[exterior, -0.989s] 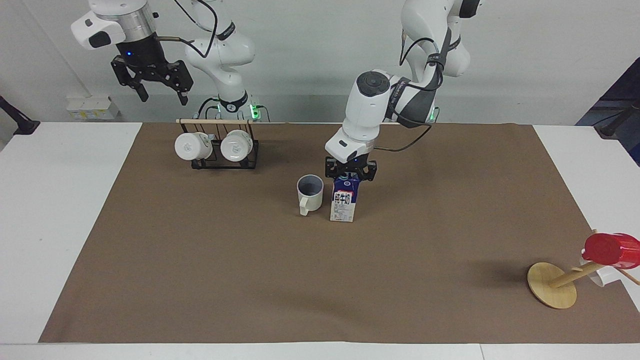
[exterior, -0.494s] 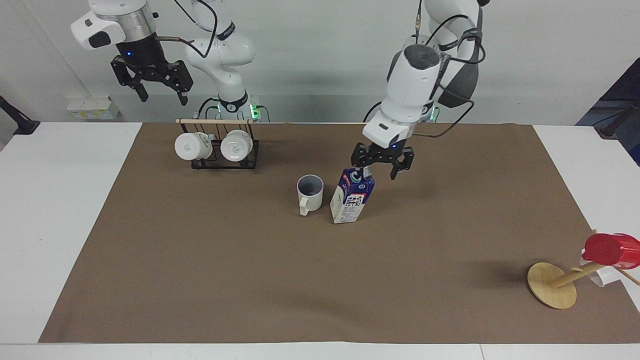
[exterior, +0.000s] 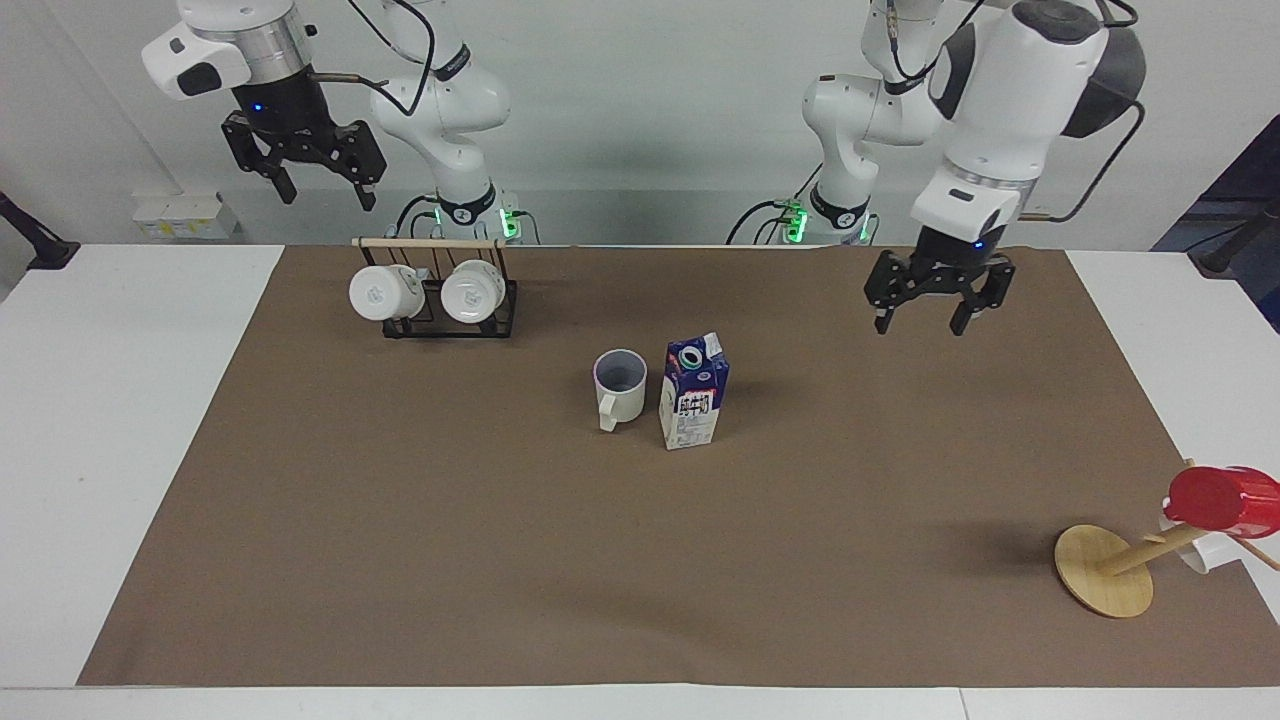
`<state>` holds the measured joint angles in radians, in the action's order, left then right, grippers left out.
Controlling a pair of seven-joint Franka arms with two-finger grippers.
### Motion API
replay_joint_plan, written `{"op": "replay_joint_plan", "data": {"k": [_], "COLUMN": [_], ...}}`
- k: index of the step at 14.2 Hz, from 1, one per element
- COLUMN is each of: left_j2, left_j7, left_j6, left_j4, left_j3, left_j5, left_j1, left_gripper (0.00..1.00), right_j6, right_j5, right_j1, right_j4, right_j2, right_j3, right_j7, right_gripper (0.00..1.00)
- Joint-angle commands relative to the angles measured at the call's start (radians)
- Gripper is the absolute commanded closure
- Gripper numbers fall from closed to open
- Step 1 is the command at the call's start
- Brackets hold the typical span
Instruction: Place cup and milk on table
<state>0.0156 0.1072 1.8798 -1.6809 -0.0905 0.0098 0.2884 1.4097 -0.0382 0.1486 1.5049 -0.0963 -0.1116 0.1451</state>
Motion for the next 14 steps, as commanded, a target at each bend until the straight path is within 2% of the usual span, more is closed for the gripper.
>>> {"op": "replay_joint_plan", "data": {"k": [1,6,8,14], "left_j2": [-0.002,-0.006,-0.011,-0.006], "left_j7": [-0.08,-0.106,-0.152,-0.158], "left_j6": [-0.083,-0.114,-0.151,-0.209], "left_j4": [0.072,0.098,0.13,0.139], "left_j3": [0.008,0.008,0.006,0.008], "left_j5": [0.015,0.009,0.007,-0.001], "left_j1": [-0.06,-0.147,-0.153,-0.175], "left_gripper": [0.0,0.0,0.0,0.0], "right_j6": [-0.011,-0.011,-0.011,-0.011], "right_j5": [0.011,0.011,0.011,0.011], "right_j1": [-0.017,-0.017,-0.017,-0.017], "right_j4": [0.014,0.014,0.014,0.014], "right_j2": [-0.016,-0.017,-0.017,-0.016], "right_j3": [0.004,0.004,0.004,0.004], "right_j7": [-0.036,-0.035,-0.035,-0.035], "right_gripper": [0.0,0.0,0.0,0.0]}}
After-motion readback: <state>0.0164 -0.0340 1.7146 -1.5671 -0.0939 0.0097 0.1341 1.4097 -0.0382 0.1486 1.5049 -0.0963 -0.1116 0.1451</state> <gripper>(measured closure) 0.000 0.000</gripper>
